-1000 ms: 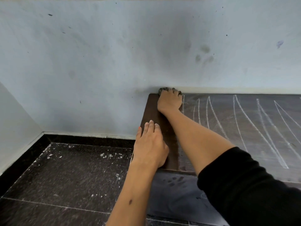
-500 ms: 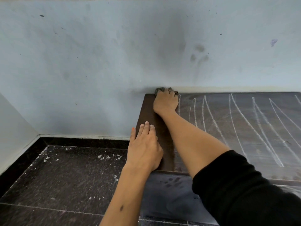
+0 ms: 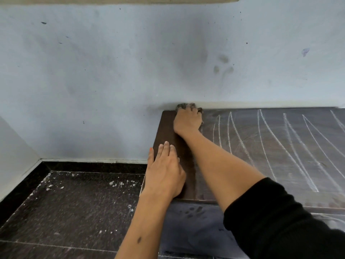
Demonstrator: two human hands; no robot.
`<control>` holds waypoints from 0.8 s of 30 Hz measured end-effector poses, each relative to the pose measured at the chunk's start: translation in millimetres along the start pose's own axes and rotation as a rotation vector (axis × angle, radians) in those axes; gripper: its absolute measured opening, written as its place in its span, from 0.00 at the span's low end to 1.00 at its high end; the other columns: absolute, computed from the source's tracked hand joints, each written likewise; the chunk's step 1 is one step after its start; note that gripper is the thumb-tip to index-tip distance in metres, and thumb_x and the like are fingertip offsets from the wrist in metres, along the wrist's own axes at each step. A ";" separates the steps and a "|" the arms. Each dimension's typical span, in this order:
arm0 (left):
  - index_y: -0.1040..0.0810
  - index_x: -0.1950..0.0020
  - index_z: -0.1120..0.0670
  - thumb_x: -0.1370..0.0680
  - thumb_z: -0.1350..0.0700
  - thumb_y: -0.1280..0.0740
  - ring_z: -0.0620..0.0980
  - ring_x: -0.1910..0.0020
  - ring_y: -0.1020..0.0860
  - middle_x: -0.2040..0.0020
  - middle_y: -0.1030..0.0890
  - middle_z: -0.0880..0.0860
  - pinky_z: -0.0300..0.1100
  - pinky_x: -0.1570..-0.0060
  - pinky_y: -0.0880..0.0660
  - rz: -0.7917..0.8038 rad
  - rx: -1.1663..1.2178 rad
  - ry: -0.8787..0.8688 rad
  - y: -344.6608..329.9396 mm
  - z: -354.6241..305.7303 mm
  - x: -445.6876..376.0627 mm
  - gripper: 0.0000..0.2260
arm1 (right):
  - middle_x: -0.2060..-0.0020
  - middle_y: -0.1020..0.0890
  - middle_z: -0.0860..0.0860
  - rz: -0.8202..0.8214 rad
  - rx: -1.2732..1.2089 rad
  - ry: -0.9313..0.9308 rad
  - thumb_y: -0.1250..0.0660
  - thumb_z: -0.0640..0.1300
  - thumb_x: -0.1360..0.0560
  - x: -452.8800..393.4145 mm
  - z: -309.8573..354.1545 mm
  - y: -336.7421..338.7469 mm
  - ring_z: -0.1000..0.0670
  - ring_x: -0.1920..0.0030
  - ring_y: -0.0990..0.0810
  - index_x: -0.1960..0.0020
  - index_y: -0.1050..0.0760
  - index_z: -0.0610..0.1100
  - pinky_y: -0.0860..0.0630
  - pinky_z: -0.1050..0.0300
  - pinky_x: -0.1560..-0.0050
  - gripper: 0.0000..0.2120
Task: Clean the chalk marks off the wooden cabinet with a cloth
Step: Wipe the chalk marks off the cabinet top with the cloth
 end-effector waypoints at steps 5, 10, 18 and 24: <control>0.51 0.22 0.58 0.18 0.55 0.51 0.50 0.23 0.53 0.22 0.49 0.54 0.49 0.26 0.60 -0.033 0.016 -0.002 1.6 -3.1 -7.3 0.25 | 0.30 0.32 0.47 0.020 -0.039 0.299 0.46 0.45 0.21 14.2 31.7 -1.1 0.42 0.31 0.35 0.32 0.31 0.47 0.36 0.48 0.36 0.19; 0.50 0.22 0.58 0.17 0.54 0.52 0.50 0.23 0.53 0.21 0.51 0.55 0.49 0.25 0.58 0.026 0.009 -0.002 -3.7 -5.2 -6.1 0.24 | 0.32 0.31 0.44 0.015 -0.020 0.104 0.44 0.46 0.21 -2.3 -14.7 8.8 0.41 0.32 0.34 0.34 0.30 0.43 0.35 0.46 0.35 0.18; 0.49 0.22 0.57 0.18 0.55 0.51 0.49 0.23 0.53 0.21 0.50 0.54 0.46 0.25 0.54 0.028 0.070 -0.003 -3.2 -1.9 -7.9 0.23 | 0.30 0.33 0.45 0.020 0.018 0.208 0.44 0.46 0.21 16.6 -7.6 3.8 0.41 0.31 0.36 0.30 0.33 0.46 0.37 0.45 0.34 0.20; 0.49 0.22 0.56 0.17 0.55 0.51 0.48 0.23 0.53 0.21 0.51 0.52 0.45 0.25 0.54 0.017 0.085 0.009 -3.5 -1.2 -8.1 0.23 | 0.29 0.34 0.46 0.075 -0.055 0.127 0.47 0.46 0.20 -3.2 -25.4 7.7 0.41 0.30 0.37 0.31 0.32 0.47 0.39 0.43 0.32 0.19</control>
Point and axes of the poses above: each hand's wrist, its own x-axis away from the middle knuckle, its own y-axis out of the back of the hand, z = x × y, the point moved 5 cm from there along -x, towards the middle knuckle
